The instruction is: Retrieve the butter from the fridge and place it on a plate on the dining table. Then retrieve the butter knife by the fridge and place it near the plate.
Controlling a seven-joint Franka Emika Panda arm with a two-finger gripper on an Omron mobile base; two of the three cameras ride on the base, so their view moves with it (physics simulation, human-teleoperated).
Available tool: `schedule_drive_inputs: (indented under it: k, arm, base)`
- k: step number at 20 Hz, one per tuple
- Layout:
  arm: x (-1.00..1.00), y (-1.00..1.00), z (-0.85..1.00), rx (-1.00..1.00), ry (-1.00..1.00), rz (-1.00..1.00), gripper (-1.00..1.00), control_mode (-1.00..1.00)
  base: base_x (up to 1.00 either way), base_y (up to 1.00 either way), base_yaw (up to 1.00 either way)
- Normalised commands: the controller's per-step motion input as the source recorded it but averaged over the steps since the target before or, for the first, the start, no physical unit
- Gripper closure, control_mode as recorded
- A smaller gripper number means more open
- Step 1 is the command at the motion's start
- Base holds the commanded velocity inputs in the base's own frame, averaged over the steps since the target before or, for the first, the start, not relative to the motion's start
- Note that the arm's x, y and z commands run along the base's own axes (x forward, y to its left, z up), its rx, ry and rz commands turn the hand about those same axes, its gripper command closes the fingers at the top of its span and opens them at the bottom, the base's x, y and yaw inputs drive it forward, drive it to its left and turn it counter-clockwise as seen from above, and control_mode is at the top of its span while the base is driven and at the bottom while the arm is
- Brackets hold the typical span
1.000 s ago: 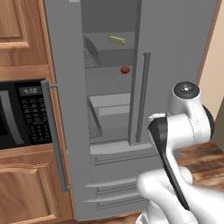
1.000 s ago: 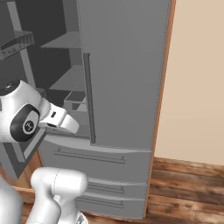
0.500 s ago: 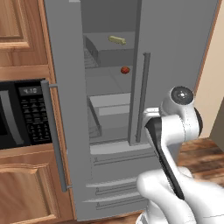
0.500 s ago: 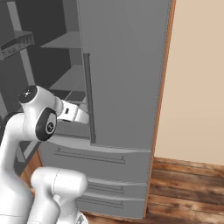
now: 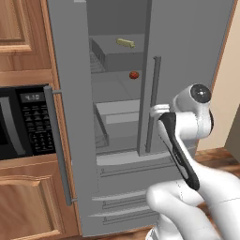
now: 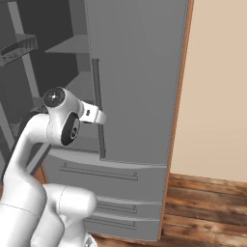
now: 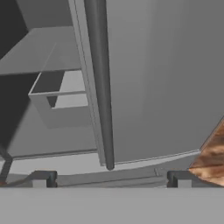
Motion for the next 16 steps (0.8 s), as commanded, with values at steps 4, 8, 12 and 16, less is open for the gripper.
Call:
schedule_drive_inputs:
  k: [4, 8, 12, 16]
  arm:
    - [0.48, 0.00, 0.06, 0.05, -0.23, 0.15, -1.00, -1.00]
    - [0.21, 0.00, 0.22, 0.00, -0.05, 0.05, -1.00, -1.00]
    - [0.32, 0.00, 0.29, -0.04, 0.00, 0.00, -1.00, -1.00]
    - [0.39, 0.00, 0.21, -0.10, 0.03, 0.00, -1.00, -1.00]
  base:
    - [0.00, 0.00, 0.00]
    - [0.00, 0.00, 0.00]
    - [0.00, 0.00, 0.00]
    - [0.00, 0.00, 0.00]
